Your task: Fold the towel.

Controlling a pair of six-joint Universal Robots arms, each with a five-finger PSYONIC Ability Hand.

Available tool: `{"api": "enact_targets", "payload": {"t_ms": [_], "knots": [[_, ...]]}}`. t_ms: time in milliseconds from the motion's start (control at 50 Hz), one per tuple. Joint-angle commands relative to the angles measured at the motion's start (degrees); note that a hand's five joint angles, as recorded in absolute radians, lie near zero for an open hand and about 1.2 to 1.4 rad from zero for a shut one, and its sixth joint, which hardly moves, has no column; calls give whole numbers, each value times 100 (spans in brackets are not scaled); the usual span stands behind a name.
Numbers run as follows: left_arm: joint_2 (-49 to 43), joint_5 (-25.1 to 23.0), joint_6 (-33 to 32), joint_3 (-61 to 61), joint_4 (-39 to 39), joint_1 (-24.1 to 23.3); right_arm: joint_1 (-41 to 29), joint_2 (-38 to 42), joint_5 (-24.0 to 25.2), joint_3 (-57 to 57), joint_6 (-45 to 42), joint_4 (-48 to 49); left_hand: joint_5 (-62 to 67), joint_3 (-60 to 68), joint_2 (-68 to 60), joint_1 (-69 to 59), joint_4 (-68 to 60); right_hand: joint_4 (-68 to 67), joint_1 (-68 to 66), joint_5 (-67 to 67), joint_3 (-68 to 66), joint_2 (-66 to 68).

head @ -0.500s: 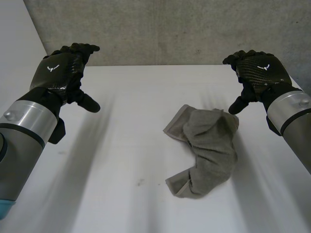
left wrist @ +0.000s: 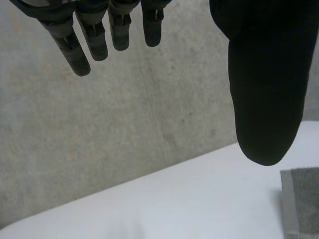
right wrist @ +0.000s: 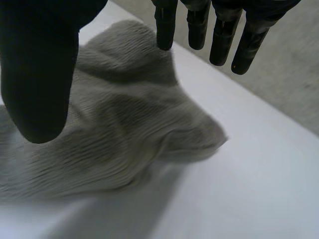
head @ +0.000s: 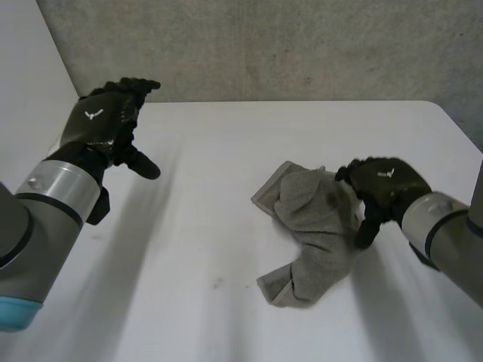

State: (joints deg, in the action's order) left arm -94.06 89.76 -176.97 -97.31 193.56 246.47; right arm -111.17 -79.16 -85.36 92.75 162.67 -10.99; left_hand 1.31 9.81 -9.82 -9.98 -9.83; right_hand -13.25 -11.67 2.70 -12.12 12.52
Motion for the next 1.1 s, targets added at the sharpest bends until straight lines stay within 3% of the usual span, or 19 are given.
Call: {"api": "enact_targets", "payload": {"t_ms": [20, 120, 240, 320, 340, 380, 400, 420, 520, 620, 720, 820, 880, 920, 1100], "knots": [[-525, -2, -13, 116, 50, -3, -256, -487, 292, 938, 37, 361, -9, 142, -140, -124, -139, 325, 167, -270, 212, -252], [-683, -2, -4, 142, 50, -11, -791, -417, 345, 1648, -384, 1333, -26, 125, -124, -108, -122, 325, 167, -270, 212, -252], [-701, -2, -4, 116, 59, -11, -924, 102, 143, 1869, -807, 2083, -26, 125, -124, -108, -122, -37, -194, 92, -149, 110], [-719, -2, -4, 90, 76, -20, -889, 558, -243, 1869, -1175, 2382, -26, 125, -124, -108, -122, -2114, -2271, 2169, -2226, 2187], [-719, -2, -4, 90, 76, -20, -889, 559, -244, 1869, -1176, 2382, -26, 125, -124, -108, -122, -2123, -2280, 2178, -2235, 2196], [-745, -2, -13, 72, 181, -46, -862, 603, -297, 1799, -1351, 2461, -26, 125, -124, -108, -122, -5034, -5191, 5089, -5147, 5107], [-745, -2, -13, 72, 182, -46, -862, 603, -297, 1799, -1352, 2461, -26, 125, -124, -108, -122, -5049, -5207, 5105, -5162, 5123], [-771, -2, -13, 63, 243, -73, -854, 586, -297, 1764, -1413, 2487, -9, 142, -140, -124, -139, -6582, -6739, 6637, -6694, 6655], [-938, -11, -21, 116, 392, -117, -853, 304, -209, 1544, -1405, 2514, 8, 159, -157, -141, -156, -6675, -6833, 6730, -6788, 6748], [-1229, -28, -21, 283, 525, -205, -862, -671, -77, 1219, -1370, 2444, 25, 175, -174, -158, -173, -6675, -6833, 6730, -6788, 6748], [-1650, -213, -13, 600, 551, -389, -871, -1032, 319, 911, -1396, 2004, 25, 175, -174, -158, -173, -6675, -6833, 6730, -6788, 6748], [-2211, -800, 5, 1012, 525, -608, -845, -1698, 1011, 543, -1361, 1031, 8, 159, -157, -141, -156, -6675, -6833, 6730, -6788, 6748], [-2362, -916, 23, 1118, 525, -688, -845, -1814, 1197, 489, -1352, 879, 8, 159, -157, -141, -156, -6675, -6833, 6730, -6788, 6748], [-2695, -1013, 101, 1354, 533, -889, -853, -2024, 1451, 428, -1334, 731, 8, 159, -157, -141, -156, -6675, -6833, 6730, -6788, 6748], [-3522, -1048, 796, 1927, 481, -1382, -871, -2499, 1567, 358, -1027, 651, 41, 192, -191, -175, -190, -6675, -6833, 6730, -6788, 6748]]}}
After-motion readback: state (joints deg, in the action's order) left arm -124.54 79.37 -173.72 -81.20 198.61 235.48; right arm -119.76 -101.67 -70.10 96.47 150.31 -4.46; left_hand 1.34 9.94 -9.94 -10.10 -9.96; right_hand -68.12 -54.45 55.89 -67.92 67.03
